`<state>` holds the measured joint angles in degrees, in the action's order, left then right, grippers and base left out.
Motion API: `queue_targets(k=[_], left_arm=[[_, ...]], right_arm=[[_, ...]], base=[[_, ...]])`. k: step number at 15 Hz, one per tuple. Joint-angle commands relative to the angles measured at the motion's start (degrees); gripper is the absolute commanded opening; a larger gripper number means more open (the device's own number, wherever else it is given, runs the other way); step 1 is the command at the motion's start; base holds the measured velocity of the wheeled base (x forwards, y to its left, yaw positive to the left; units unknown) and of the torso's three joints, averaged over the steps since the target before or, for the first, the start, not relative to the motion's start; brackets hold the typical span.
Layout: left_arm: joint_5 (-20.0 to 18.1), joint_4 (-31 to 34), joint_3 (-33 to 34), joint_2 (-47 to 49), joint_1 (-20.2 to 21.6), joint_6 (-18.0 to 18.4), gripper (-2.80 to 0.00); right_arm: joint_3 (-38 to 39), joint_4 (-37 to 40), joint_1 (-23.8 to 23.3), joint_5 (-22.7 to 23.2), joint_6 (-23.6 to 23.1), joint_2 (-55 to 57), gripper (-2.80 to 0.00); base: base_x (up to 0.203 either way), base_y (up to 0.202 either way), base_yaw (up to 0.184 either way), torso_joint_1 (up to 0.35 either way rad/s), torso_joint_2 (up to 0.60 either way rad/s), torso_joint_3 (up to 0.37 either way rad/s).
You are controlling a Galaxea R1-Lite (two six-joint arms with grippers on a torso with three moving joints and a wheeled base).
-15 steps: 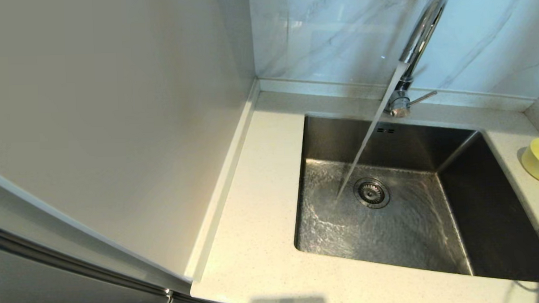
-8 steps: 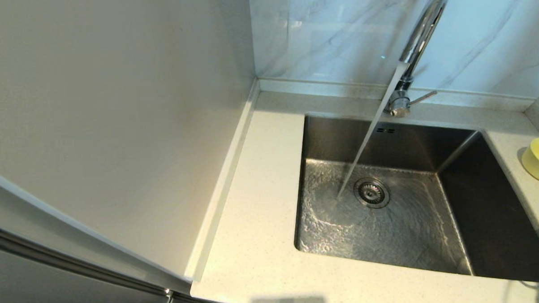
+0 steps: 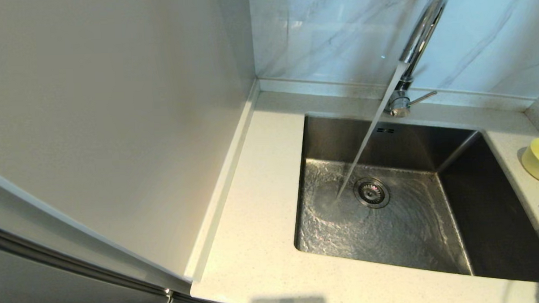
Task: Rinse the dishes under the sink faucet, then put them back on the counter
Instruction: Place the chopsticks on the table, then pick up the bowl
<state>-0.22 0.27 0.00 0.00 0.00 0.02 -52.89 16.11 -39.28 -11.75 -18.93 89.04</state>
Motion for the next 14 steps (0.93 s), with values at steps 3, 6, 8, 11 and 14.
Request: queue_targets(k=[3,6,8,11,14], left_arm=[[0.0,0.0,0.0,0.0,0.0,0.0,-2.80],[0.0,0.0,0.0,0.0,0.0,0.0,-2.80],[0.0,0.0,0.0,0.0,0.0,0.0,-2.80],[0.0,0.0,0.0,0.0,0.0,0.0,-2.80],[0.0,0.0,0.0,0.0,0.0,0.0,-2.80]], right_arm=[[-6.9,0.1,1.1,3.4,-4.9,-2.5,0.00],[-9.2,0.3,4.5,4.5,-10.9,-2.5,0.00],[-12.6,0.7,7.6,4.7,-13.9,-1.6,0.00],[-17.0,1.2,11.9,4.7,-14.7,1.2,0.00],[-20.0,0.8,12.9,4.5,-16.5,5.4,0.00]], base=[[0.000,0.000,0.000,0.000,0.00,0.000],[0.000,0.000,0.000,0.000,0.00,0.000],[0.000,0.000,0.000,0.000,0.00,0.000],[0.000,0.000,0.000,0.000,0.00,0.000],[0.000,0.000,0.000,0.000,0.00,0.000]])
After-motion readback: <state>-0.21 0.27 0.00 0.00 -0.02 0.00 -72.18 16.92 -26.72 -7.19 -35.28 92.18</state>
